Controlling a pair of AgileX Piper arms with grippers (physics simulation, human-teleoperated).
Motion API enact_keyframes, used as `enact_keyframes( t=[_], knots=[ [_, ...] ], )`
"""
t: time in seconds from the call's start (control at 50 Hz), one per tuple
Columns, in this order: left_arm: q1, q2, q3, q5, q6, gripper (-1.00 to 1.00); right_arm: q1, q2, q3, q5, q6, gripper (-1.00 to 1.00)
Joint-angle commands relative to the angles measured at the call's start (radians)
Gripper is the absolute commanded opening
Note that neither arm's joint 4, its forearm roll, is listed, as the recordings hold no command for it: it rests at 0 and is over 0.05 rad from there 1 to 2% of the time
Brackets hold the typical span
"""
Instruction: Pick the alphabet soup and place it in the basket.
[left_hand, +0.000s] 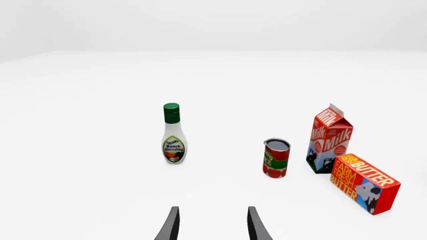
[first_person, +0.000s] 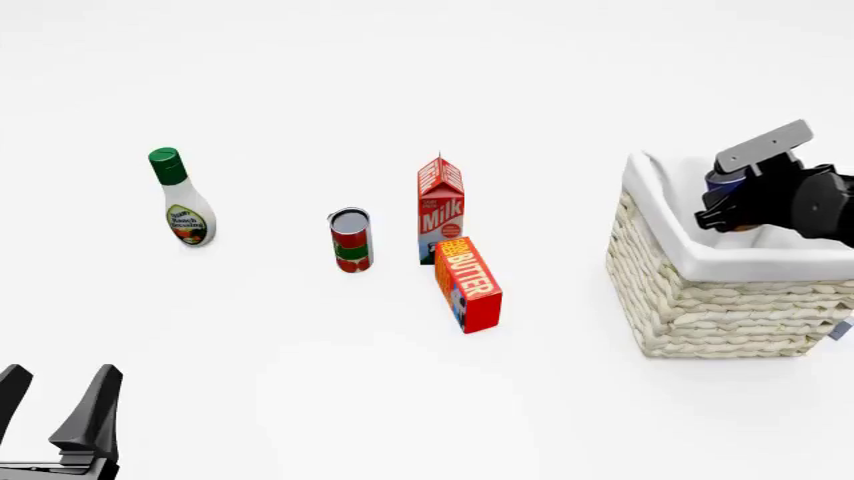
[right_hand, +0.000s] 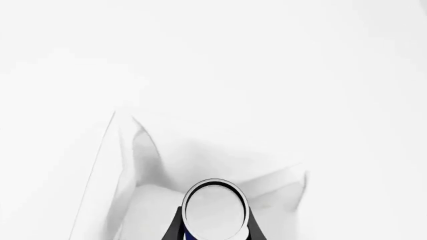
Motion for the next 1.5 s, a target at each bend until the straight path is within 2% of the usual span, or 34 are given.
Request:
enact_keyframes(
  t=[0.02,0.86,0.88,1.5],
  knots=[
    [0.000,0.000,0.000,0.000,0.000,1.00,0.003,0.014,-0.023,0.009,0.012,-1.00],
    [0.000,0.000,0.000,0.000,0.000,1.00,-0.002,0.093,-0.087,0.023,0.004,-1.00],
    [0.000,0.000,0.000,0.000,0.000,1.00,-0.004,0.092,-0.088,0.024,0.004,1.00],
    [0.000,0.000,0.000,0.000,0.000,1.00,0.003,0.062,-0.067,0.020,0.017,1.00]
  ],
)
